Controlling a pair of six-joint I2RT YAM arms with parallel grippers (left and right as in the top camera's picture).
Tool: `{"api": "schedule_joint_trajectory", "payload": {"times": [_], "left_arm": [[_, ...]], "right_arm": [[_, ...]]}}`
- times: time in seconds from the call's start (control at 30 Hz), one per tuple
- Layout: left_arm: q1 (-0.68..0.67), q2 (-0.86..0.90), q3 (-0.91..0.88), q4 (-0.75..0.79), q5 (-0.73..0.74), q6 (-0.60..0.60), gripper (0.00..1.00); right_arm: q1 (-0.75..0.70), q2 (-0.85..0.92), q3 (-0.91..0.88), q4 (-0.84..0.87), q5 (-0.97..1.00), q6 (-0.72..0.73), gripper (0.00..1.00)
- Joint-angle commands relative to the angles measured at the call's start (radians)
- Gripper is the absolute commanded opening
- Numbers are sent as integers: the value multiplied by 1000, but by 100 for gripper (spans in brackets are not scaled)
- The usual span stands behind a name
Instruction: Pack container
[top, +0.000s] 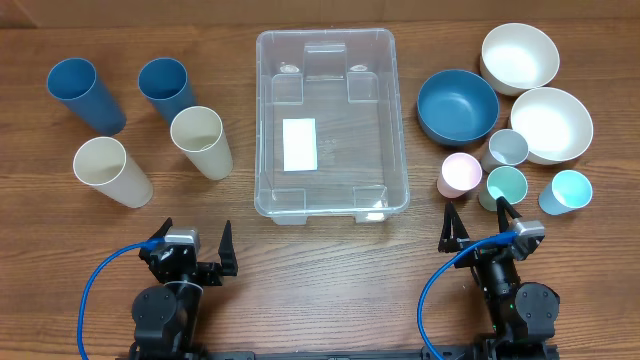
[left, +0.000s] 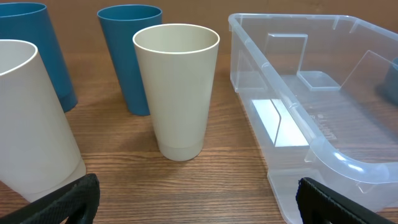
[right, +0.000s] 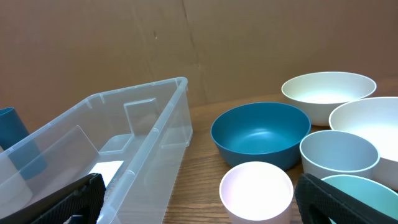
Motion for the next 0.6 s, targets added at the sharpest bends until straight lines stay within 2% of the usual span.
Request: {"api": "schedule_joint_trajectory", "payload": {"times": [0.0, 0.17, 0.27, 0.33, 0.57], "left_arm": [[6, -8, -5, 3, 14, 19, 100], [6, -8, -5, 3, 14, 19, 100], [6, -8, -5, 3, 14, 19, 100], [6, -8, -5, 3, 14, 19, 100], [6, -8, -5, 3, 14, 19, 100]], "right_arm": [[-2, -10, -10, 6, 5, -4, 100], [-2, -10, -10, 26, 9, -3, 100], [-2, -10, -7, 21, -104, 6, 100], [-2, -10, 19, 11, -109, 55, 100], [-3, 28, 262, -218, -108, 49, 100]]}}
